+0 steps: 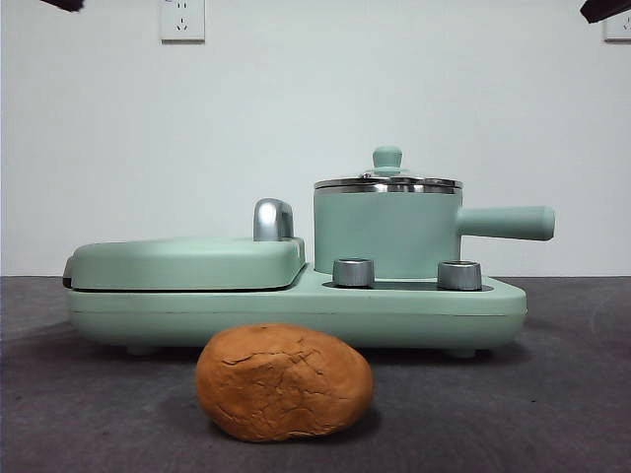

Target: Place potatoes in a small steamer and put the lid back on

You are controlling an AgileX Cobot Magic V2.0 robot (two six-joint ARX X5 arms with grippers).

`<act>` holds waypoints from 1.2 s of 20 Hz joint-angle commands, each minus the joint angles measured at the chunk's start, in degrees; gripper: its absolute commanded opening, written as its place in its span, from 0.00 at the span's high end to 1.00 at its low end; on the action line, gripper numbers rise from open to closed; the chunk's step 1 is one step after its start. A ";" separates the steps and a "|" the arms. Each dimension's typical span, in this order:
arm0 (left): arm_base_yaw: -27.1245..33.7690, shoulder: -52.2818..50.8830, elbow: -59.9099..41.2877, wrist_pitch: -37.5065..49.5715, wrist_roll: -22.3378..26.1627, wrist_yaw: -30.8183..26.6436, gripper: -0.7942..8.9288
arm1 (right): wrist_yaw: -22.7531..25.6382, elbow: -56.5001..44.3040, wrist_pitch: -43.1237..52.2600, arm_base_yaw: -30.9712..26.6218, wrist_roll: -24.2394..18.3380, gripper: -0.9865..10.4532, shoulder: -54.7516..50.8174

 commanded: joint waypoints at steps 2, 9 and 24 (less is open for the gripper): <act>-1.70 0.46 1.14 2.97 7.89 0.42 0.86 | 1.90 1.03 -0.70 1.77 -8.98 0.89 0.20; -2.16 0.46 1.14 7.21 3.39 0.39 0.61 | 1.88 1.03 -0.70 1.79 -8.90 0.72 0.20; -7.19 13.40 1.14 29.07 -5.33 -1.51 0.61 | 2.14 1.03 0.20 1.79 -0.02 0.72 0.24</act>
